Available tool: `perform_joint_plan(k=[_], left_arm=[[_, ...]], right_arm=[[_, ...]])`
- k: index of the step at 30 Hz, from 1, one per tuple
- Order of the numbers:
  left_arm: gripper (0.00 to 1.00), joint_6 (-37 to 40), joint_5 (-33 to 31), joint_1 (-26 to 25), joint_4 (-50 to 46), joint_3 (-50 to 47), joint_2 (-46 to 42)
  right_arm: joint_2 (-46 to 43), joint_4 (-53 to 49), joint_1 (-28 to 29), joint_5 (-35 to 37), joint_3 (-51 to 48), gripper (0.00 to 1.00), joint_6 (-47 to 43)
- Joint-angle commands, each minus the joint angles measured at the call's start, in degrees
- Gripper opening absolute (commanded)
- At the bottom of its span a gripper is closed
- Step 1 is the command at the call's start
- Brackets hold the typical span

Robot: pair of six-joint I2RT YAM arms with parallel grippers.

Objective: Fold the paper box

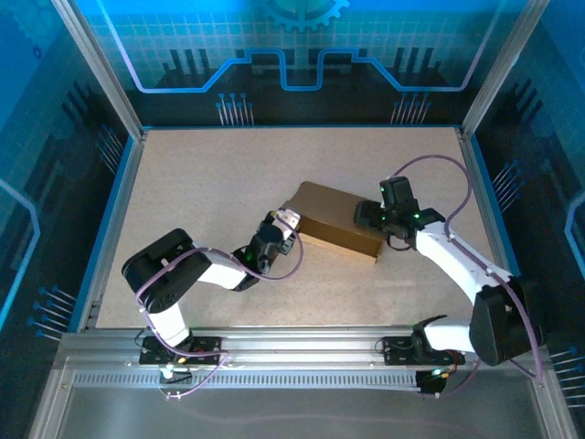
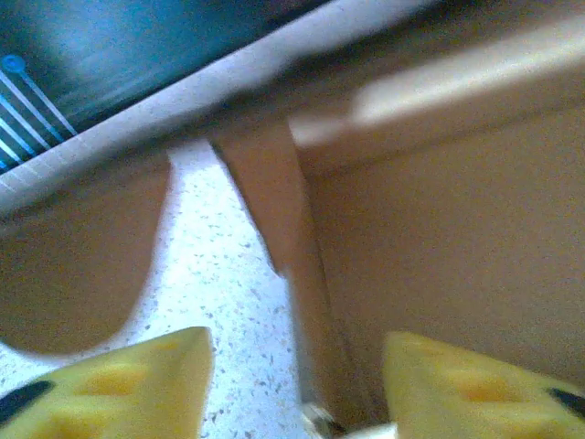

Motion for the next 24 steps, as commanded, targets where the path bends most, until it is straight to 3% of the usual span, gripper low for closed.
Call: perform_joint_plan(k=[1,5,11,15,18,20,24], left_arm=[[0.77,-3.6,5.7,-0.5,-9.7,-1.9,-5.9],[0.98,-5.7,12.4,-0.4,-17.5,-4.1,-12.5],[0.99,-11.1,31.1,1.3,-32.7,-3.3,-22.8],[0.99,-23.3,45.7,8.6,-29.8,-3.4,-25.6],[0.99,-30.9,52.9,13.2,-26.0,-2.3,-25.6],[0.99,-33.4,52.9,14.2,-28.0,0.2,-25.4],[0.91,-38.0,46.0,16.0,-43.6,10.8,-19.7]], right_arm=[[2.2,1.8,-0.8,-2.1,-0.5,0.85,2.0],[4.5,3.3,-1.6,-2.4,-0.5,0.84,2.2],[6.8,4.4,-3.7,-2.9,-0.5,0.84,0.0],[8.7,7.8,-6.6,-11.6,-1.5,0.85,-6.0],[10.4,8.4,-8.0,-13.1,-0.9,0.86,-8.3],[11.4,8.1,-8.7,-13.3,-0.2,0.86,-9.5],[13.6,9.1,-9.8,-15.6,0.9,0.85,-12.3]])
